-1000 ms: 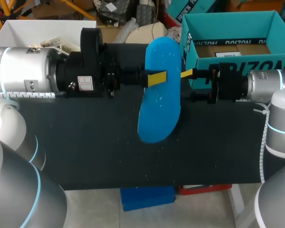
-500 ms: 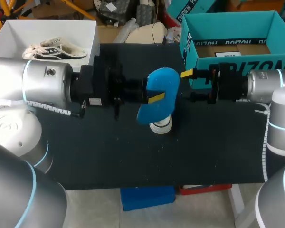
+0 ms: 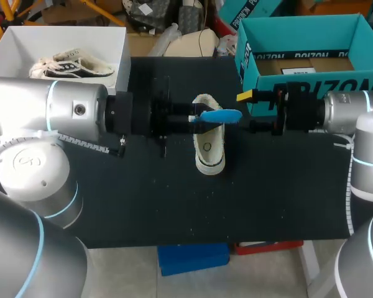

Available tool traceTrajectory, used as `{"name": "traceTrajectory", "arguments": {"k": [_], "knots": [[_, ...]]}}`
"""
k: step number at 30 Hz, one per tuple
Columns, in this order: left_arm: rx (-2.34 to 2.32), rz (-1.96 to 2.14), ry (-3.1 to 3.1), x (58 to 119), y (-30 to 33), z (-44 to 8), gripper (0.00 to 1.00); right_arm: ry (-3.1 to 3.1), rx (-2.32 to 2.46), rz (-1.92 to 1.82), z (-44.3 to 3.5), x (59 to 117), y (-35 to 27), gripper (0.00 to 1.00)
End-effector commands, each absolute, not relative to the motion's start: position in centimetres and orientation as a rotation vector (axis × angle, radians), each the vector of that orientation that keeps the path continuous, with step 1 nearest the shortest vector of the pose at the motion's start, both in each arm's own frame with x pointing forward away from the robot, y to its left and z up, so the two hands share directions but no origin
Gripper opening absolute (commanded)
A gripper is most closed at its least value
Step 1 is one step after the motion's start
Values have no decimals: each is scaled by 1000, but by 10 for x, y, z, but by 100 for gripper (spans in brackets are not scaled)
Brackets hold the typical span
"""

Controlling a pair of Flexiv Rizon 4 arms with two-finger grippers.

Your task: Take the shoe out of the shoebox, open the shoe tongue, remove and reinsert the insole, then place the shoe into the shoebox

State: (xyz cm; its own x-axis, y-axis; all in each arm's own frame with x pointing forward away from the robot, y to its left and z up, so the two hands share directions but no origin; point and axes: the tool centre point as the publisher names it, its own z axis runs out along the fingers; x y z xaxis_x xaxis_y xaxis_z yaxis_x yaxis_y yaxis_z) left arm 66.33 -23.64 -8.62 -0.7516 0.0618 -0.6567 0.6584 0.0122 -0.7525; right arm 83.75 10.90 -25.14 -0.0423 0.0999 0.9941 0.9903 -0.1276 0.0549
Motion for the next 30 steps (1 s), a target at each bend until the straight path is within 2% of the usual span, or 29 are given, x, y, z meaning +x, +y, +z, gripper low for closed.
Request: {"name": "traceTrajectory", "arguments": {"k": [1, 3, 6, 13, 18, 30], "knots": [[808, -1727, 1771, 661, -236, -89, 0, -1252, -1358, -1297, -252, 837, 111, 100], [808, -1727, 1771, 661, -236, -89, 0, -1252, -1358, -1297, -252, 837, 111, 100], [962, -1633, 1664, 624, -234, -89, 0, -1252, -1358, -1297, -252, 837, 111, 100], [1128, -1578, 1485, 579, -224, -118, 0, -1252, -1358, -1297, -252, 837, 111, 100], [1126, -1596, 1379, 577, -216, -141, 0, -1252, -1358, -1297, -252, 837, 111, 100], [1167, -1327, 1268, 585, -208, -198, 0, -1252, -1358, -1297, -252, 837, 111, 100]]}}
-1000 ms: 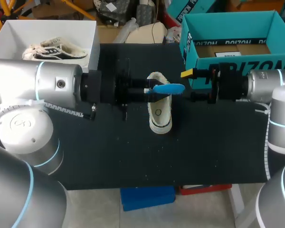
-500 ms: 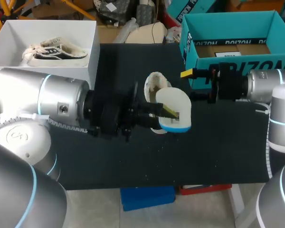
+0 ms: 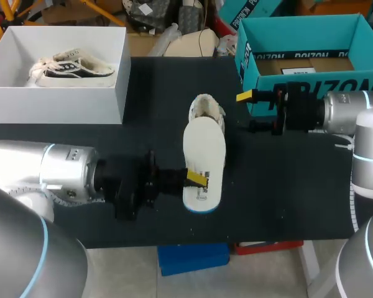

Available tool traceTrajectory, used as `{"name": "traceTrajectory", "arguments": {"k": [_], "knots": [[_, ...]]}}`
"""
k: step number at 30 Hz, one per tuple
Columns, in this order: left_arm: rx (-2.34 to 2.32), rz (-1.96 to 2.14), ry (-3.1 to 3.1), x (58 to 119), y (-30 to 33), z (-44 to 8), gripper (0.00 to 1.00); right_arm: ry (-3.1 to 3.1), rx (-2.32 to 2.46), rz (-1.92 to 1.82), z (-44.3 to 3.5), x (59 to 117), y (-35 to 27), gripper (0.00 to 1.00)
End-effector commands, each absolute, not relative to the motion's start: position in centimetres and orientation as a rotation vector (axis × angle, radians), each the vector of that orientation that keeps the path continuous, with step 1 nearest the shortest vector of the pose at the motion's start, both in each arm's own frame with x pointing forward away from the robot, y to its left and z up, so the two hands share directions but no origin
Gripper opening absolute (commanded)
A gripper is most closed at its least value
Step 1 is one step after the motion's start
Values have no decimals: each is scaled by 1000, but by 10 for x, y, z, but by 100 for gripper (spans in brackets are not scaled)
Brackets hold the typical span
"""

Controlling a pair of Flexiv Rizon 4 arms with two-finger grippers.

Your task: Take the shoe out of the shoebox, open the shoe tongue, remove and reinsert the insole, then place the shoe into the shoebox

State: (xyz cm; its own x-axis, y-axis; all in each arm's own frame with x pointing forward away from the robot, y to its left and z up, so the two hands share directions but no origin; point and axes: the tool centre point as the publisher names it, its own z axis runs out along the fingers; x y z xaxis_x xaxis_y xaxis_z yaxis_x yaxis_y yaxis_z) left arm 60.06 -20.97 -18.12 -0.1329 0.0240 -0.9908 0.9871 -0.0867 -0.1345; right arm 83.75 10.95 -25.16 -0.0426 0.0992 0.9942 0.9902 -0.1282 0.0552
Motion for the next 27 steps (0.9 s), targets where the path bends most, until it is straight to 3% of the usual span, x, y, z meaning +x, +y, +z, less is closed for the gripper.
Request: {"name": "traceTrajectory", "arguments": {"k": [1, 15, 27], "knots": [[1167, -1327, 1268, 585, -208, -198, 0, -1252, -1358, -1297, -252, 837, 111, 100], [1167, -1327, 1268, 585, -208, -198, 0, -1252, -1358, -1297, -252, 837, 111, 100], [1258, -1158, 1055, 582, -206, -247, 0, -1252, -1358, -1297, -252, 837, 111, 100]]}}
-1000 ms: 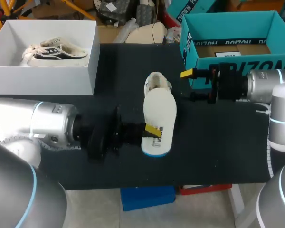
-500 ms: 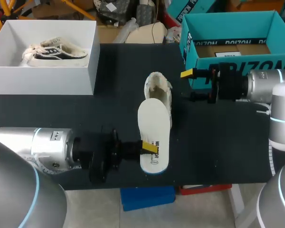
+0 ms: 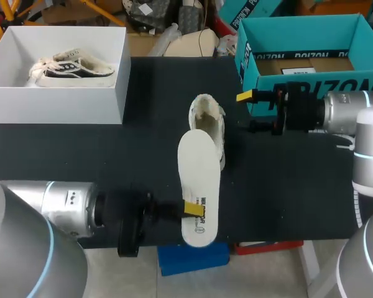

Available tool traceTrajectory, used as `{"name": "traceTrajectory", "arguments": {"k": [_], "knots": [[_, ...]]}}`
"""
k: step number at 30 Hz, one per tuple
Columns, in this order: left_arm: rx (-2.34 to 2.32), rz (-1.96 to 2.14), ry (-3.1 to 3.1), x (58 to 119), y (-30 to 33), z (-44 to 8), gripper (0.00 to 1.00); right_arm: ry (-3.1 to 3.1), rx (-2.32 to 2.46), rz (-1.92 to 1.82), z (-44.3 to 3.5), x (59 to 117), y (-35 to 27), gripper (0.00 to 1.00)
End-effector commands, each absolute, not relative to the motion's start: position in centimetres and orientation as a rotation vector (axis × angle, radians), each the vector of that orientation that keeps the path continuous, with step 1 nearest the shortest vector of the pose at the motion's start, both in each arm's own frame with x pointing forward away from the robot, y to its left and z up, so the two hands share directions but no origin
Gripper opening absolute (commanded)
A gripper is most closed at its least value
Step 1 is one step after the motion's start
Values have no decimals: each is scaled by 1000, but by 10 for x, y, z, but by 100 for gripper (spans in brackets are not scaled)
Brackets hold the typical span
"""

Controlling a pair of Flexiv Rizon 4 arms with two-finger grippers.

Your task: Take the shoe out of the shoebox, open the shoe tongue, remove and reinsert the insole, then place the shoe into the shoebox

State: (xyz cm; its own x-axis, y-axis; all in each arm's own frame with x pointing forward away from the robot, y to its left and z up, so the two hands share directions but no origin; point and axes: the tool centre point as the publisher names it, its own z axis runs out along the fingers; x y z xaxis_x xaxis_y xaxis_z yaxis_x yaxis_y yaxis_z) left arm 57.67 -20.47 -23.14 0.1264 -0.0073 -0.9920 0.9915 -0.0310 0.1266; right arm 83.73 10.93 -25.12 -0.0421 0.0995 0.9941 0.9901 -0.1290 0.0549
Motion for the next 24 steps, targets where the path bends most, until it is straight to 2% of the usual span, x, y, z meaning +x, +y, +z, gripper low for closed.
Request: {"name": "traceTrajectory", "arguments": {"k": [1, 10, 24], "knots": [[1257, -1157, 1059, 586, -206, -250, 0, -1252, -1358, -1297, -252, 837, 111, 100], [1274, -1195, 1105, 635, -213, -270, 0, -1252, -1358, -1297, -252, 837, 111, 100], [1316, -1165, 1167, 717, -217, -269, 0, -1252, -1358, -1297, -252, 837, 111, 100]]}}
